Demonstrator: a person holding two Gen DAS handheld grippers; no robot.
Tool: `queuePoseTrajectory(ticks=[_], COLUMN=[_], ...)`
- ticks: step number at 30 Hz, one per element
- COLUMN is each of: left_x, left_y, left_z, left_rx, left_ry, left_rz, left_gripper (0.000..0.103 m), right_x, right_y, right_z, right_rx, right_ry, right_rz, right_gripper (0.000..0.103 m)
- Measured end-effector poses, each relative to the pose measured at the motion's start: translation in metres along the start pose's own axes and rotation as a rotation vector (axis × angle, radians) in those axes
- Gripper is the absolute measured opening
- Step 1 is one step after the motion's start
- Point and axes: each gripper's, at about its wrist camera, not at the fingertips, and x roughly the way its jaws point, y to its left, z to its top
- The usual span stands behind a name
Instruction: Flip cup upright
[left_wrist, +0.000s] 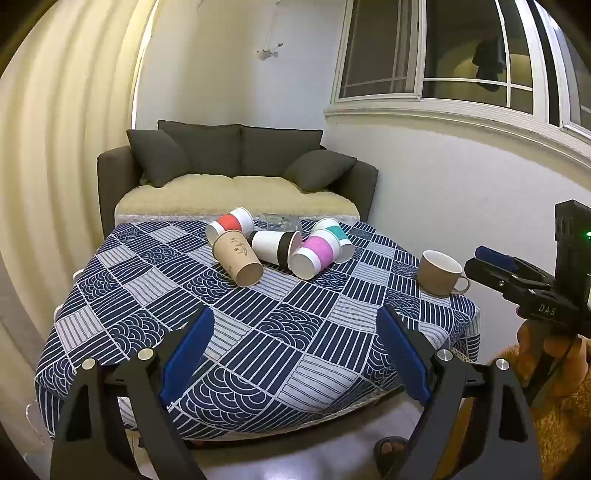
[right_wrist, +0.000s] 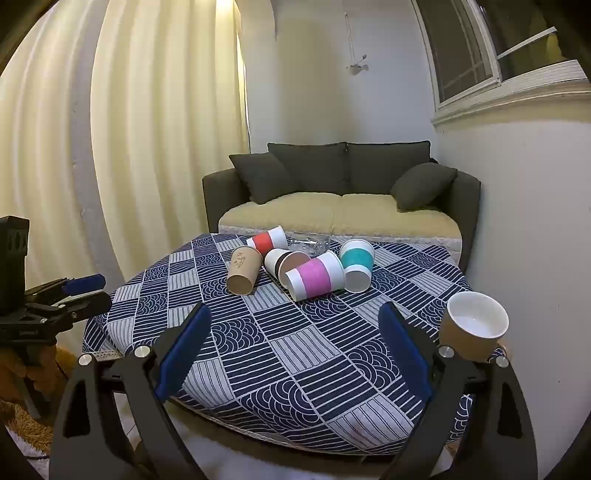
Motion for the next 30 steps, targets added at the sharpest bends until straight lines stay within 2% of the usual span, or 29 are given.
queuePoseTrajectory(ticks=[30], left_x=[0.0038], left_y=[-0.0041], left_z=[-0.0029], left_rx=[0.004], left_ry=[0.006], left_rz=[0.012], left_gripper=[0.087], right_x=[0.0035], right_y=[-0.0009], right_z=[-0.0065], right_rx=[-0.004], right_ry=[0.010], right_rz=[0.000], right_gripper=[0.091])
